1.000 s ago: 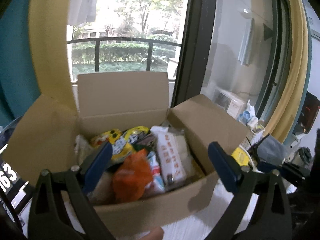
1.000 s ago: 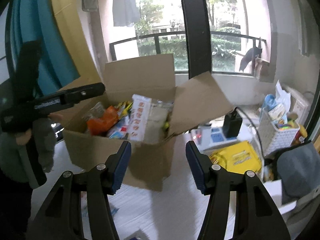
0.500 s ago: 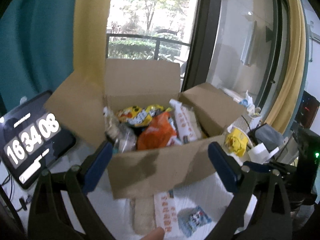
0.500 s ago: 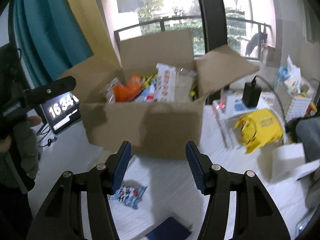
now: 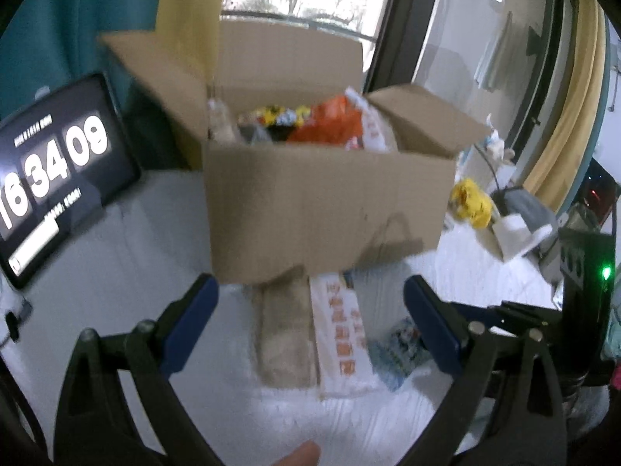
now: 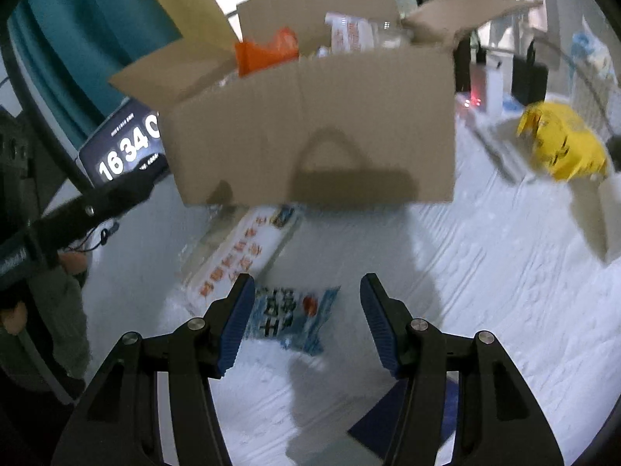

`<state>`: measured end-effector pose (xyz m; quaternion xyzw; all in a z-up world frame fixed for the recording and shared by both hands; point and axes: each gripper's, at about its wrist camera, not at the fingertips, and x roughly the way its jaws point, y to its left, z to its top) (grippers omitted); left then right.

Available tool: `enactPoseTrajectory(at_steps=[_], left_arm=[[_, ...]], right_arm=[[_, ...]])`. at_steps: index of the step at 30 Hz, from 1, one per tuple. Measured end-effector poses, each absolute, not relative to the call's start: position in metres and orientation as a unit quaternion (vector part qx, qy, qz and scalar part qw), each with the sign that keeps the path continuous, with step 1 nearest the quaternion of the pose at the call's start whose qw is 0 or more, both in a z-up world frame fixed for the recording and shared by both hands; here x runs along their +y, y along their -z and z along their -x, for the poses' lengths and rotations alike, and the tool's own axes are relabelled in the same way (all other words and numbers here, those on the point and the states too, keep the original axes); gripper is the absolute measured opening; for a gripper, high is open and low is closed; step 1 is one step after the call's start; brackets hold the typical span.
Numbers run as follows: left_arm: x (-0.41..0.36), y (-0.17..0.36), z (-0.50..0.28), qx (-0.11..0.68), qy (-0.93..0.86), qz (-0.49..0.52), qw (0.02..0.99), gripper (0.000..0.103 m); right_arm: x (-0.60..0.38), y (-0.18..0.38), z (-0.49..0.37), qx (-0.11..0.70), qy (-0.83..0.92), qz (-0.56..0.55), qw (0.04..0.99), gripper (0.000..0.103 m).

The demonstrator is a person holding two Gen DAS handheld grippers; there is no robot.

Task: Organize snacks
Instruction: 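Grasp the blue-white snack packet with the right gripper while the left grasps the second bread bag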

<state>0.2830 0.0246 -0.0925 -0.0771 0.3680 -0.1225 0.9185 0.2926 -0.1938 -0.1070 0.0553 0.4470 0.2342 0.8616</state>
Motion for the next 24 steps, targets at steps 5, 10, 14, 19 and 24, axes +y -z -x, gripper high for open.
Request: enactPoseTrajectory(at_steps=[5,10,14,19,24], left_arm=[[0.023,0.118,-0.281,0.395,0.125,0.078,0.907,0.097],[0.018,0.130,-0.279,0.405,0.120,0.062,0.904,0.097],[0.013,0.141,-0.280,0.416,0.116,0.054,0.900,0.097],[0.003,0.158,-0.283,0.439,0.109,0.040,0.891,0.097],[-0.005,0.162,-0.286,0.446,0.097,0.025,0.890,0.097]], right_arm=[[-0.182,0.119,-0.288,0.461,-0.245,-0.050,0.851,0.060],[-0.177,0.129,-0.285,0.465,-0.251,-0.047,0.848,0.060],[-0.175,0.132,-0.285,0.461,-0.258,-0.040,0.848,0.060],[-0.167,0.139,-0.277,0.455,-0.274,-0.003,0.847,0.039],[-0.184,0.134,-0.278,0.446,-0.275,-0.027,0.851,0.035]])
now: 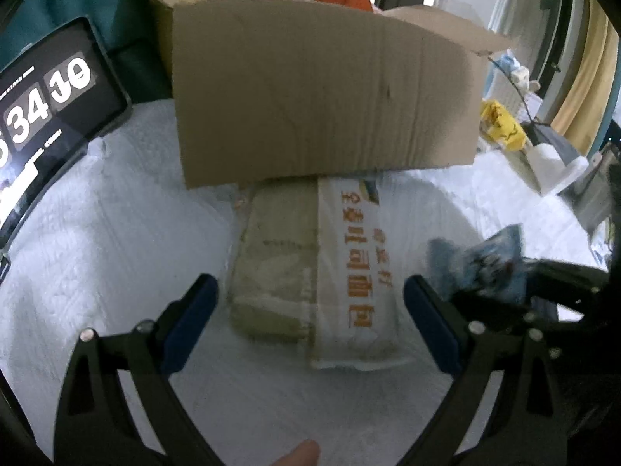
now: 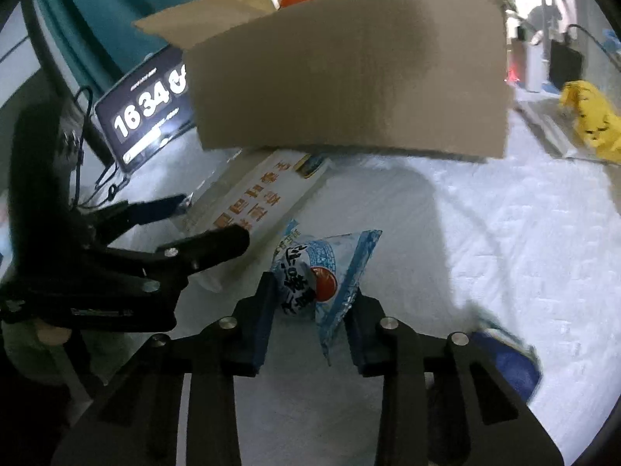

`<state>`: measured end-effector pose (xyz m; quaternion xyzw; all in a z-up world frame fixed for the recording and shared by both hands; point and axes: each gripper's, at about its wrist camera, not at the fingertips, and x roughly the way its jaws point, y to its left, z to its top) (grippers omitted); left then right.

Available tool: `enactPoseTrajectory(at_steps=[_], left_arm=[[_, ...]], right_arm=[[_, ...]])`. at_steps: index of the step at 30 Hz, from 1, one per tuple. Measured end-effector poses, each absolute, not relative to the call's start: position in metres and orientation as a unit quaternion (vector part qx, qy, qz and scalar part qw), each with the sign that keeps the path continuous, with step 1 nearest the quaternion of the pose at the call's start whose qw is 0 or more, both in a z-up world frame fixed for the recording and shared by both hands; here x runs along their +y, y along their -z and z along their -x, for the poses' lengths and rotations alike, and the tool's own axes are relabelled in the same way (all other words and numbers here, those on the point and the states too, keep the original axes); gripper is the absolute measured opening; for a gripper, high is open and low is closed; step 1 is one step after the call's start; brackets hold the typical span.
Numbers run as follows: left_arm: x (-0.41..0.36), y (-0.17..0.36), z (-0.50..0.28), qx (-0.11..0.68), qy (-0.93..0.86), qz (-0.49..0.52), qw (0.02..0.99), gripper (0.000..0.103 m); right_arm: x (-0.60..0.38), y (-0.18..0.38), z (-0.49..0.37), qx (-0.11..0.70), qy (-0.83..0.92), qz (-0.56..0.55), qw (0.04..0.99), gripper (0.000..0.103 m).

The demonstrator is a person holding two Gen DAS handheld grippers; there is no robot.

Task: Organize snacks
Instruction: 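Grasp the blue-white snack packet with the right gripper while the left grasps the second bread bag, then carry both items over the box and open both grippers to drop them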

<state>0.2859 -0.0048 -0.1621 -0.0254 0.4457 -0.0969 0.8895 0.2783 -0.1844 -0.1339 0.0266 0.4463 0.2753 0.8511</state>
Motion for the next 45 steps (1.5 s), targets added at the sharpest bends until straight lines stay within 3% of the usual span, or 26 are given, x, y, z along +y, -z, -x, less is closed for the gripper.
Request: enactPoseTrajectory(at_steps=[15,25,45], left_arm=[[-0.024,0.177,-0.298,0.474,0.050,-0.022,0.879,0.099],[-0.038,0.169,-0.280,0.469,0.044,-0.028,0.882,0.085],[-0.044,0.129,-0.205,0.432,0.072,0.006,0.899,0.085]], right_arm=[[-0.246,0.113,-0.269,0.386,-0.242,-0.108,0.884,0.035],[-0.253,0.104,-0.258,0.373,-0.263,-0.129,0.880,0.035],[-0.249,0.102,-0.253,0.362,-0.252,-0.111,0.891,0.035]])
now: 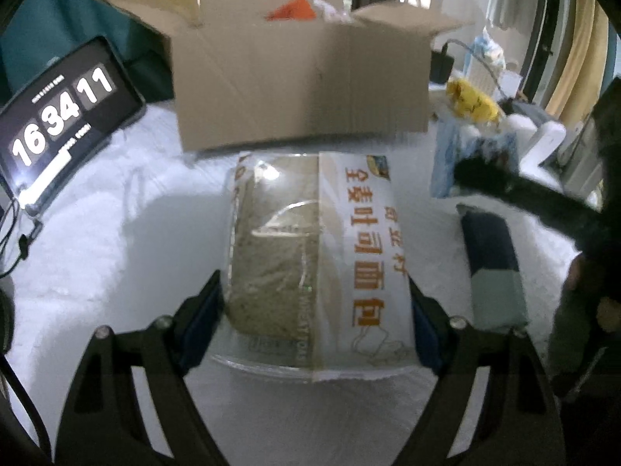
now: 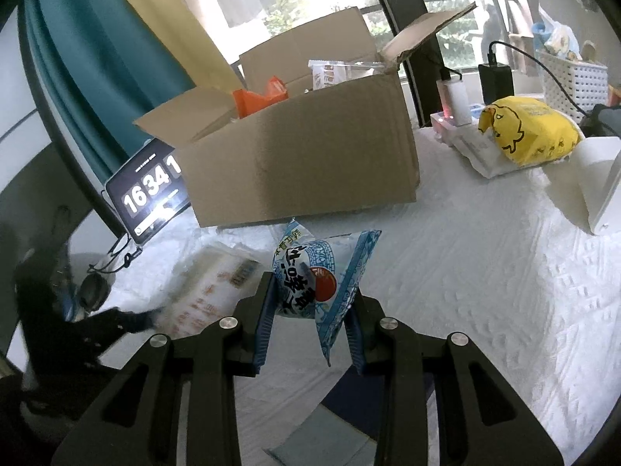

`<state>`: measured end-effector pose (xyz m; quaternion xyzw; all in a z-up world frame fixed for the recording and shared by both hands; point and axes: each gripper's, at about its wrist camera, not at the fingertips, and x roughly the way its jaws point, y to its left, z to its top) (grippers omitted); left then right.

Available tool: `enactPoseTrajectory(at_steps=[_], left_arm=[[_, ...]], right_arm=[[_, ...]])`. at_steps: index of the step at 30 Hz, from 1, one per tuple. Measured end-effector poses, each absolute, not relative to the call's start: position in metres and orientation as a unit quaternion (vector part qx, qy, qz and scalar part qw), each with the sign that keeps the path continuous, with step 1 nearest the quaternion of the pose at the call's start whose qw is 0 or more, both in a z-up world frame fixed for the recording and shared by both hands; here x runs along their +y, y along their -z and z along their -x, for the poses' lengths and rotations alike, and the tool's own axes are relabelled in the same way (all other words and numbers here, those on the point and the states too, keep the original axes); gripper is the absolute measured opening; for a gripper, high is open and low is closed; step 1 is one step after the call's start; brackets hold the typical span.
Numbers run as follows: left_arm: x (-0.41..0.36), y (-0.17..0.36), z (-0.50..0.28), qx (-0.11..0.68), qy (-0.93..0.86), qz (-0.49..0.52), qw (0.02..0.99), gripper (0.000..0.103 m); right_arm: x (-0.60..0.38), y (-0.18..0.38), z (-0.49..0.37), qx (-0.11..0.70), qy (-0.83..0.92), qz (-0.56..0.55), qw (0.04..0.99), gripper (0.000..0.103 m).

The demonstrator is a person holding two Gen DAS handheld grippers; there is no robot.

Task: Organize snacks
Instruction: 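Carry both items over the box and open both grippers to drop them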

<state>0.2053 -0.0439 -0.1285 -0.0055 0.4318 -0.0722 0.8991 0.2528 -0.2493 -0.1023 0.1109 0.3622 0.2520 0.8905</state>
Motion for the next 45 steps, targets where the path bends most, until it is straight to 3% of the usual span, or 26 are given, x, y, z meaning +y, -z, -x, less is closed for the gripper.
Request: enactPoseTrajectory(at_steps=[10,18,27,36,41,42,43,44,45], left_arm=[[-0.028,0.065,-0.203,0.338,0.069,-0.004,0.939,0.085],[-0.002,0.022,-0.235,0.261,0.076,0.008,0.962,0.085],[0.028,-0.004,-0.330,0.237,0.063,0.050,0.968,0.085],[0.030,-0.013,-0.423,0.246,0.068,0.051,0.966,0.086],[0.040,-0.011,-0.454,0.256,0.052,0.062,0.963,0.095],[0.041,-0.010,-0.456,0.259,0.049,0.062,0.963,0.099],[0.043,-0.010,-0.457,0.261,0.046,0.061,0.962,0.101],[0.045,-0.011,-0.455,0.257,0.046,0.064,0.963,0.101],[0.047,-0.012,-0.452,0.252,0.046,0.068,0.964,0.101]], right_arm=[[-0.246,0.093,-0.252,0.349,-0.254,-0.095,0.897,0.035],[-0.250,0.053,-0.271,0.333,-0.244,-0.068,0.908,0.035],[-0.231,-0.003,-0.328,0.301,-0.244,-0.040,0.921,0.035],[-0.183,-0.039,-0.442,0.287,-0.255,-0.033,0.923,0.035],[-0.162,-0.044,-0.498,0.291,-0.252,-0.035,0.922,0.035],[-0.160,-0.044,-0.509,0.293,-0.249,-0.036,0.922,0.037],[-0.158,-0.044,-0.517,0.295,-0.245,-0.034,0.923,0.047],[-0.156,-0.044,-0.524,0.293,-0.245,-0.036,0.924,0.066],[-0.157,-0.045,-0.527,0.288,-0.246,-0.039,0.924,0.074]])
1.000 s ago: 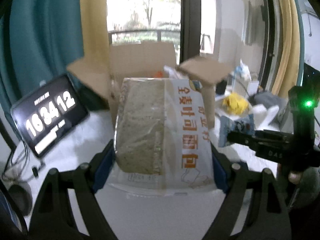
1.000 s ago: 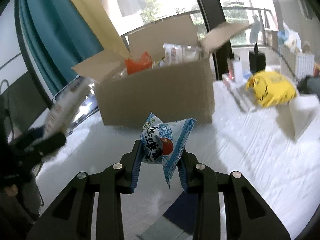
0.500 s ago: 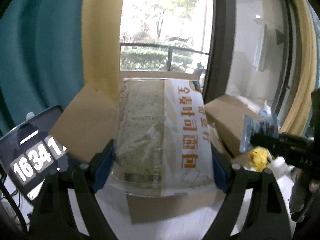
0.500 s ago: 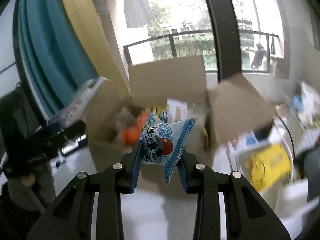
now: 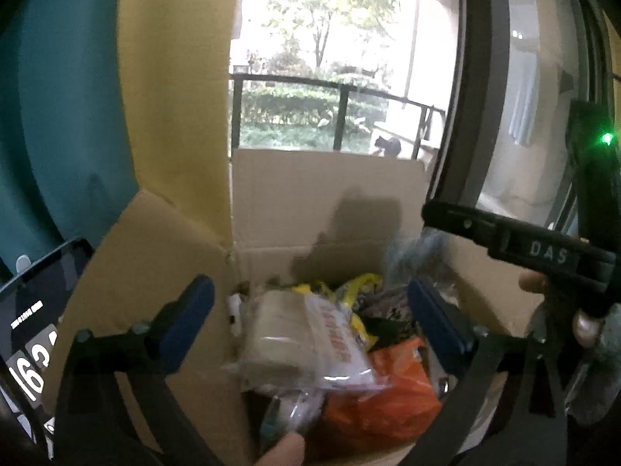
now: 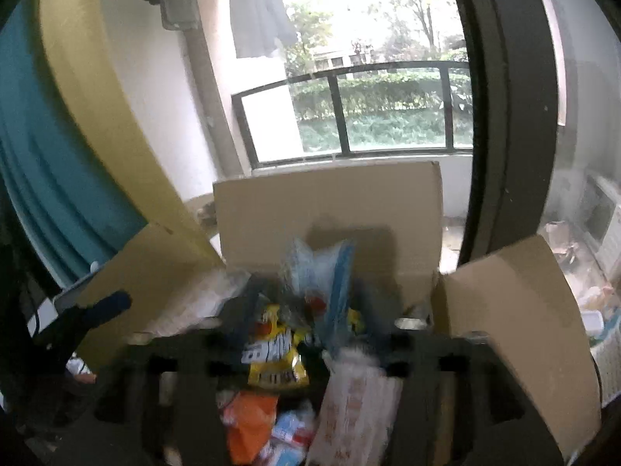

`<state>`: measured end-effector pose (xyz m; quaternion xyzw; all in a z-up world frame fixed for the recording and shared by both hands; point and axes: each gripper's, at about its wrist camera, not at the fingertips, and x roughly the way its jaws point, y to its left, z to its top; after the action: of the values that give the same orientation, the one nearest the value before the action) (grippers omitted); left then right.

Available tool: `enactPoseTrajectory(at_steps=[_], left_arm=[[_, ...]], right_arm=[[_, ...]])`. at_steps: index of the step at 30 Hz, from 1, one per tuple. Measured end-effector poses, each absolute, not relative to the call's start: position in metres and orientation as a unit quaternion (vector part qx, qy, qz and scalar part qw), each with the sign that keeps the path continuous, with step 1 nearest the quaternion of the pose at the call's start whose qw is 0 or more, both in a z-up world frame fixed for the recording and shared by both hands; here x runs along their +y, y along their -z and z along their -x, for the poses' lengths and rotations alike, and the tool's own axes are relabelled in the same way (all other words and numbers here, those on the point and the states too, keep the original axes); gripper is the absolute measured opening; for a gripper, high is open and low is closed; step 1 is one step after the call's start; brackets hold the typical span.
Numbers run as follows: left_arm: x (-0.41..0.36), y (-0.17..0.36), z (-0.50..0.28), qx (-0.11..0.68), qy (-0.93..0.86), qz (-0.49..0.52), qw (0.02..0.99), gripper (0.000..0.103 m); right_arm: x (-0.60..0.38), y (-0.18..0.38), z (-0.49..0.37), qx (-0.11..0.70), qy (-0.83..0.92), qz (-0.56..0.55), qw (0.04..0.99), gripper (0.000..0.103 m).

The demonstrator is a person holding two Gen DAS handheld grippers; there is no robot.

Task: Organize snacks
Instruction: 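Carry both items over the box and open both grippers to drop them, then grasp the navy-blue box on the table with the right gripper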

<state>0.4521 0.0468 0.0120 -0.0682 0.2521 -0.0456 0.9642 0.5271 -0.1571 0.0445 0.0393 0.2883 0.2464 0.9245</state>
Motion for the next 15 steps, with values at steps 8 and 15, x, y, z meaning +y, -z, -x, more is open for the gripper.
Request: enactPoseTrajectory(at_steps=[8,15], left_arm=[[0.055,-0.019,-0.400,0.228,0.039,0.072,0.970,0.101],[0.036,-0.021,-0.338,0.212,0.053,0.054,0.974,0.101]], right_arm=[[-0.187,-0.061,-0.463,0.257,-0.227,-0.023,0.939,0.079],[-0.206,-0.050,-0.378,0.267,-0.211,-0.008,0.940,0.079]])
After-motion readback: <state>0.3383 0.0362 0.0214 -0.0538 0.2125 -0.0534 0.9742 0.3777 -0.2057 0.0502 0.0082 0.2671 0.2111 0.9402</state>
